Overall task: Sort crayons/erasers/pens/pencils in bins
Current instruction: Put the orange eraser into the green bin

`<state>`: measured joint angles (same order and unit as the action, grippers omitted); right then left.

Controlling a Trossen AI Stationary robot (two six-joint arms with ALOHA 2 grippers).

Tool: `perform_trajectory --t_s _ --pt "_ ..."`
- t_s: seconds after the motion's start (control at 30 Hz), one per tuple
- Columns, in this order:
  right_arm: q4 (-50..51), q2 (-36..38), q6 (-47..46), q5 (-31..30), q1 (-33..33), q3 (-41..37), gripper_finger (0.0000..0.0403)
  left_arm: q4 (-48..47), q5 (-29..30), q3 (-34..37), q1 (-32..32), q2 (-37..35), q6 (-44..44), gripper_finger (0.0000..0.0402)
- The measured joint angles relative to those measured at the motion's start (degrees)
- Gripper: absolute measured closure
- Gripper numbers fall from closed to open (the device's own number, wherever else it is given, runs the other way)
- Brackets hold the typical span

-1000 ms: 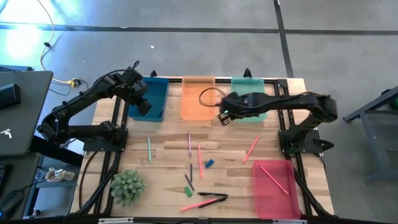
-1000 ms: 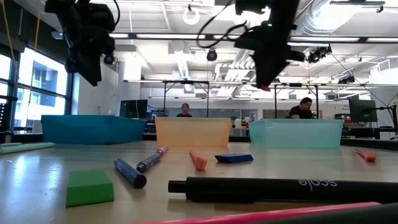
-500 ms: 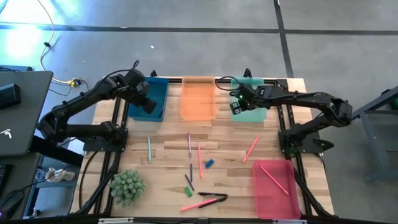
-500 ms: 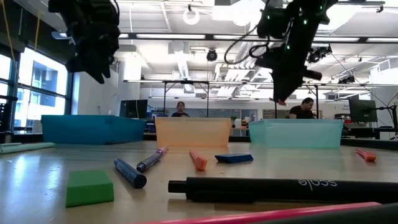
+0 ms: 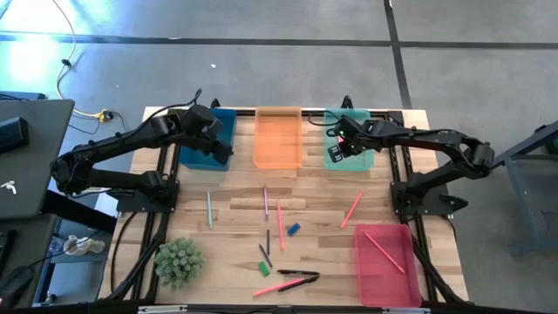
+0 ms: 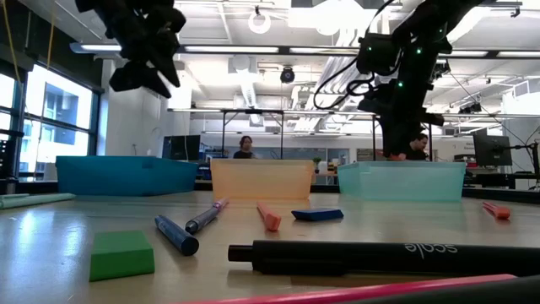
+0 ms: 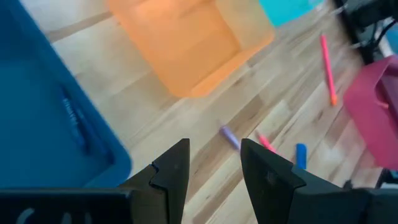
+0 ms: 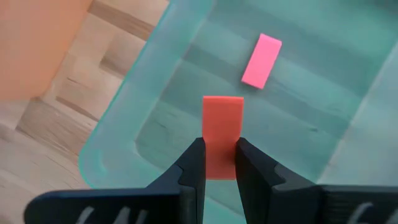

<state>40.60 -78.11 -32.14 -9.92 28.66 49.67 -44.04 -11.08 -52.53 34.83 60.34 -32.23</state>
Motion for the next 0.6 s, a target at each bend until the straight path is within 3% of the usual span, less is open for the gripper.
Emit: perform_trajectory --t_s 0.2,0.47,0.6 --pt "-1.0 -1.9 4.0 -0.5 1.8 0.0 0.0350 2.6 0.9 0.0 -5.2 0.0 -3.9 0.0271" --pt "-3.5 -7.1 6.8 1.4 2.6 0.0 0.0350 2.4 7.8 0.0 -13.5 0.3 -16.1 0.0271" --pt "-3.8 -8.7 7.8 1.7 2.6 0.0 0.0350 2.5 9.3 0.0 -17.5 1.9 -17.7 0.0271"
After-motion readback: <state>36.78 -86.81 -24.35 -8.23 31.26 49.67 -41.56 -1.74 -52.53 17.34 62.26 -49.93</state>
